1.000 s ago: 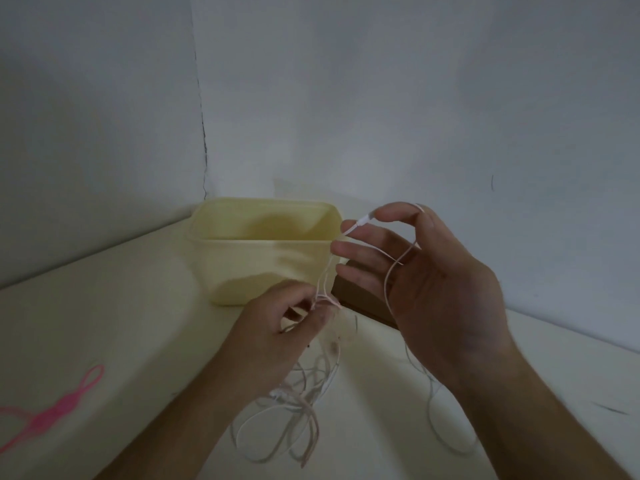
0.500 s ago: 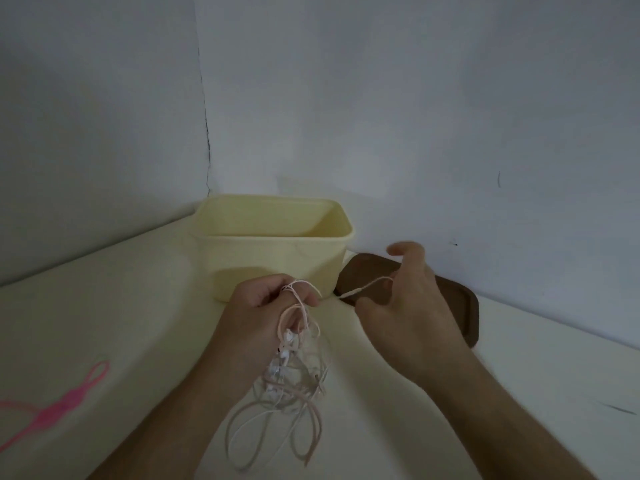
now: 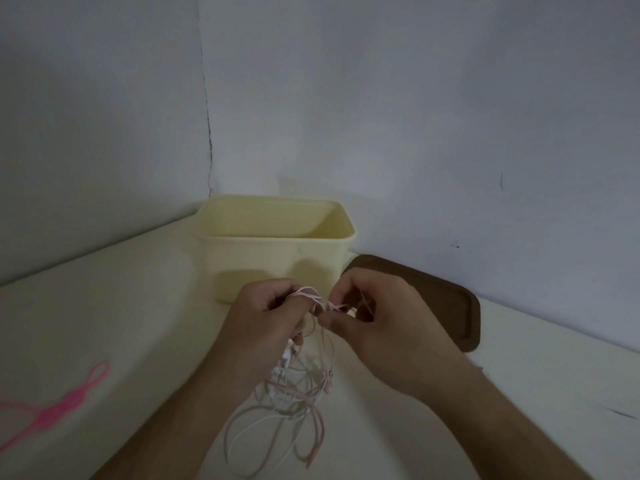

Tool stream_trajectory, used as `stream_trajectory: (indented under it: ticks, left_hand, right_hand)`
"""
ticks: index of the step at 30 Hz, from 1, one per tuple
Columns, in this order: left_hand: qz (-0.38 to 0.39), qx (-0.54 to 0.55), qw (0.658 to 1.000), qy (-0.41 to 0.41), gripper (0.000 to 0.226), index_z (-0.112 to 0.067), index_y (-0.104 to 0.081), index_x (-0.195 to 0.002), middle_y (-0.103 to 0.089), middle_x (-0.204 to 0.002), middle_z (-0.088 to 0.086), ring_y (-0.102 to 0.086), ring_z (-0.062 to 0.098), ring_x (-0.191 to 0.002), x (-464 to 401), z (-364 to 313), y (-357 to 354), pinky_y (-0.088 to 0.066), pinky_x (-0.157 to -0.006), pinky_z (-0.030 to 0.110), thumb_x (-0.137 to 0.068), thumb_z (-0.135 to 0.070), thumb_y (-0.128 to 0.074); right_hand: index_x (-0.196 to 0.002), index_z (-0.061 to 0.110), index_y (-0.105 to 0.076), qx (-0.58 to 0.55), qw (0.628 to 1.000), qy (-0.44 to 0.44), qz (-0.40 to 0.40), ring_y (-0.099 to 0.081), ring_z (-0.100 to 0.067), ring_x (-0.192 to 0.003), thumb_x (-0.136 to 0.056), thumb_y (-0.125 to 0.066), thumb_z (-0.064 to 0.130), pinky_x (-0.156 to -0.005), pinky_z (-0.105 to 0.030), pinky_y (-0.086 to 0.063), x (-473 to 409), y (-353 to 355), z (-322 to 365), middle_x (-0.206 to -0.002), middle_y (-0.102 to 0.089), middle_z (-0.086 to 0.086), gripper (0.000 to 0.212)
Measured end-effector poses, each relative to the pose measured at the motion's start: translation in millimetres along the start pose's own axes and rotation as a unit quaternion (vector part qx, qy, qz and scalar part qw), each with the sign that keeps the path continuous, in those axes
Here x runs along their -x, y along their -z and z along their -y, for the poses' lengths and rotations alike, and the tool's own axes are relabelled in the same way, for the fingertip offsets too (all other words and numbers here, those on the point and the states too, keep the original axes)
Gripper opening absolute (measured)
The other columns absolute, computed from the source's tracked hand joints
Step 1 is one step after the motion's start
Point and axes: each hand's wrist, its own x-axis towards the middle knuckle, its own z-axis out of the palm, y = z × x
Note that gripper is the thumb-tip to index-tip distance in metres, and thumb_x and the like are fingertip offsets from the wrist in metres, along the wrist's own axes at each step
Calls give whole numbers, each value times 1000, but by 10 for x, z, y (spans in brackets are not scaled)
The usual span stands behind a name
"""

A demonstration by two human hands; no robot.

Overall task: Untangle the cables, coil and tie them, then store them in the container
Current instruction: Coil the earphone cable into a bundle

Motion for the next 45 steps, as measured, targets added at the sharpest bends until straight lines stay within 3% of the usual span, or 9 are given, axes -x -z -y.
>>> stream_trajectory:
  ticks: [5,10,16,22,27,32,35,38,45]
  left_hand:
    - [32,91,995,0,13,-4,-77,-81,-34,-58,10,-35,27,-59,5,-39,32,-46,-55,28,-82,-14,-69]
    - [24,121,992,15,12,3,-74,-84,-35,-60,7,-34,18,-53,-10,-37,36,-42,-56,33,-85,-10,-75]
    - [-50,91,994,23,12,-1,-70,-81,-42,-63,9,-43,22,-60,-45,16,27,-48,-60,31,-92,-5,-70]
    - [-97,120,988,23,11,-8,-73,-84,-68,-83,16,-66,25,-86,-72,24,59,-54,-92,43,-90,-16,-75]
    - [-107,112,988,17,8,-13,-78,-90,-77,-94,7,-71,18,-92,-53,9,71,-51,-90,34,-92,-21,-75]
    - [-102,104,989,16,12,-9,-76,-92,-79,-89,8,-74,19,-84,-53,6,31,-56,-82,34,-99,-11,-67]
    - [-72,75,995,3,12,-16,-79,-91,-79,-89,6,-74,17,-84,-38,8,17,-56,-84,32,-98,-12,-70]
    - [-33,64,997,-6,11,-19,-80,-91,-80,-91,7,-77,20,-89,-14,-5,-11,-58,-85,30,-95,-13,-72]
    - [49,58,997,-23,17,-10,-80,-96,-79,-92,10,-76,20,-86,41,-22,-13,-59,-78,25,-97,1,-66]
  right_hand:
    - [-79,27,-62,78,995,-24,-53,-59,1,-79,-89,-83,32,-68,-20,-50,-13,8,-79,-75,-67,11,24]
    - [-74,26,-61,81,992,-43,-85,-57,-1,-66,-88,-83,26,-63,-16,-48,-38,87,-95,-68,-64,10,26]
    - [-78,14,-67,-99,991,-89,-10,-44,-5,-53,-86,-86,13,-50,-11,-36,-44,287,-48,-63,-55,8,20]
    - [-80,2,-70,-243,962,-94,-77,-38,-4,-44,-98,-68,6,-44,-8,-31,-52,390,-52,-51,-46,8,18]
    - [-77,8,-70,-228,961,-90,-130,-35,-7,-48,-100,-63,11,-49,-16,-29,-61,398,-70,-54,-42,6,24]
    - [-107,31,-70,-115,977,-87,-157,-37,-8,-44,-103,-53,7,-44,-18,-31,-70,398,-127,-50,-48,9,29]
    - [-123,37,-62,18,990,-133,-49,-61,-3,-63,-94,-58,11,-58,-20,-43,-61,371,-89,-77,-71,10,39]
    - [-128,40,-56,-33,984,-161,71,-68,-6,-76,-90,-73,18,-60,-21,-49,-75,267,-70,-108,-70,12,48]
    - [-164,50,-4,171,982,-50,64,-65,-8,-95,-85,-85,25,-84,-30,-62,-41,124,-249,-154,-17,22,116]
